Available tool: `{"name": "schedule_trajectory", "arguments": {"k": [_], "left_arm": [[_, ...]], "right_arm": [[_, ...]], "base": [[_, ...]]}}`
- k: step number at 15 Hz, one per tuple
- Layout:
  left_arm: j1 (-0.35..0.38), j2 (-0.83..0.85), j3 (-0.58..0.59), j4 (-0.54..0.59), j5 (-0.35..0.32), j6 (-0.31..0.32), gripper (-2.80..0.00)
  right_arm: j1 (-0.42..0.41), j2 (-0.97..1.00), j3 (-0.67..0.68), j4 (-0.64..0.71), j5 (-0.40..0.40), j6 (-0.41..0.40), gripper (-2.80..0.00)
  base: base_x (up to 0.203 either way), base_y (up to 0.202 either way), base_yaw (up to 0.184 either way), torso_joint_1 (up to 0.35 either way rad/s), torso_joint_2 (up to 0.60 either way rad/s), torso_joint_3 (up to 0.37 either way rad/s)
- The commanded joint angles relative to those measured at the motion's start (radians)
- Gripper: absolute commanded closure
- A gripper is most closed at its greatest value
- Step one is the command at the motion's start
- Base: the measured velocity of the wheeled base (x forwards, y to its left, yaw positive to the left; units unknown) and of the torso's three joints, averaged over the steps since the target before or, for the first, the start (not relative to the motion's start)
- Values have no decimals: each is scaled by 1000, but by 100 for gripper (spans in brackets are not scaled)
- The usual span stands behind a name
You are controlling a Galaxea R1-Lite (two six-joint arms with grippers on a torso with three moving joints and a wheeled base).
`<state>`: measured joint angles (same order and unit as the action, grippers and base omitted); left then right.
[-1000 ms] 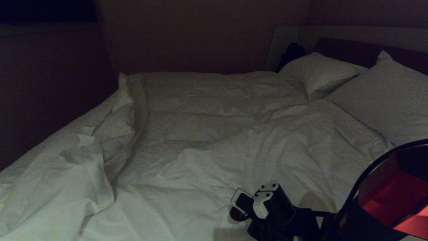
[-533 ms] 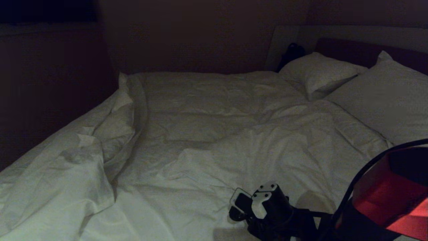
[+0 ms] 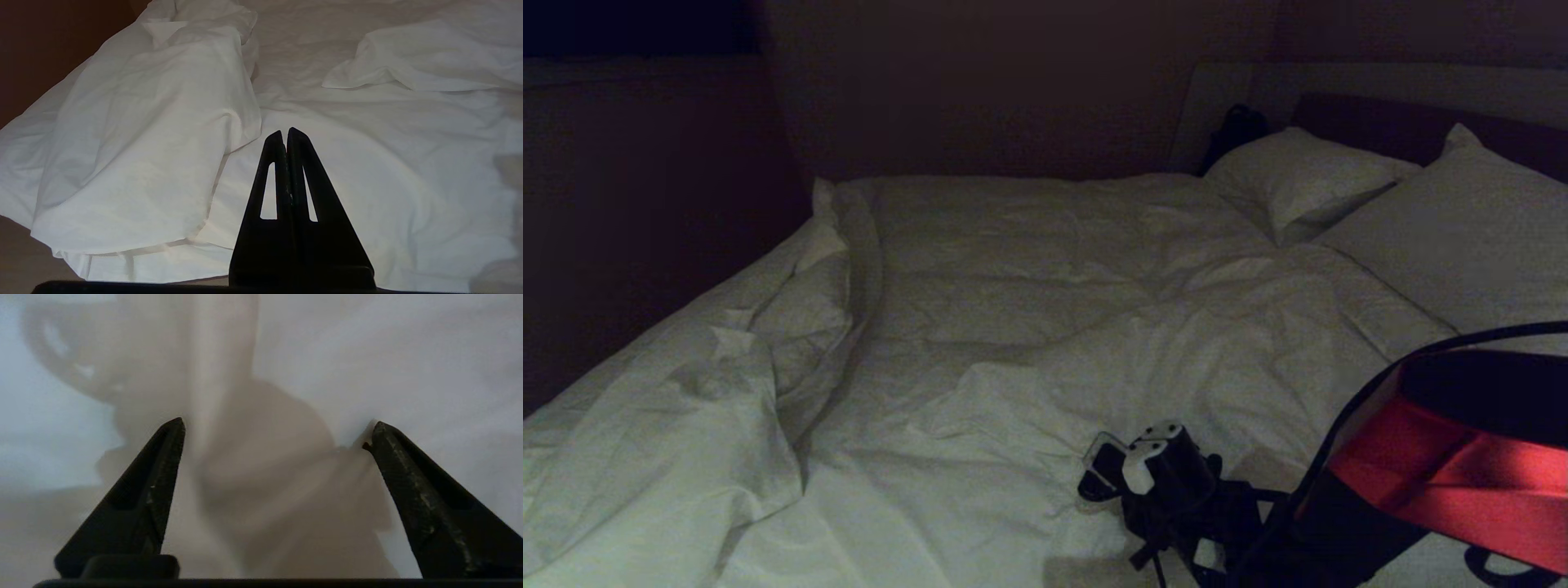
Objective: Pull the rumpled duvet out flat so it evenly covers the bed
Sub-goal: Flatten the corners of the folded blanket
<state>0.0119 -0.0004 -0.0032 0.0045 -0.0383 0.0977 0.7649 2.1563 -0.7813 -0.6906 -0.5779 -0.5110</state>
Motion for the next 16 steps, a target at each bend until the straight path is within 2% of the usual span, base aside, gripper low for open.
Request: {"name": "schedule_trajectory", "arguments": {"k": [1,8,13,16], "left_arm": [[0,0,0,0,0,1,0],[0,0,0,0,0,1,0],[0,0,0,0,0,1,0],[0,0,0,0,0,1,0]], "right_arm": [[-32,35,-28,-3,-3,-6,-280],[-108,86,-93,-4,-11,-14,-280],[-195,93,-154,-3,-11,-12,-280],[-210,90,-161,-3,-10,-12,-280]], "base": [[0,0,0,0,0,0],[0,0,0,0,0,0],[0,0,0,0,0,0],[0,0,0,0,0,0]]}}
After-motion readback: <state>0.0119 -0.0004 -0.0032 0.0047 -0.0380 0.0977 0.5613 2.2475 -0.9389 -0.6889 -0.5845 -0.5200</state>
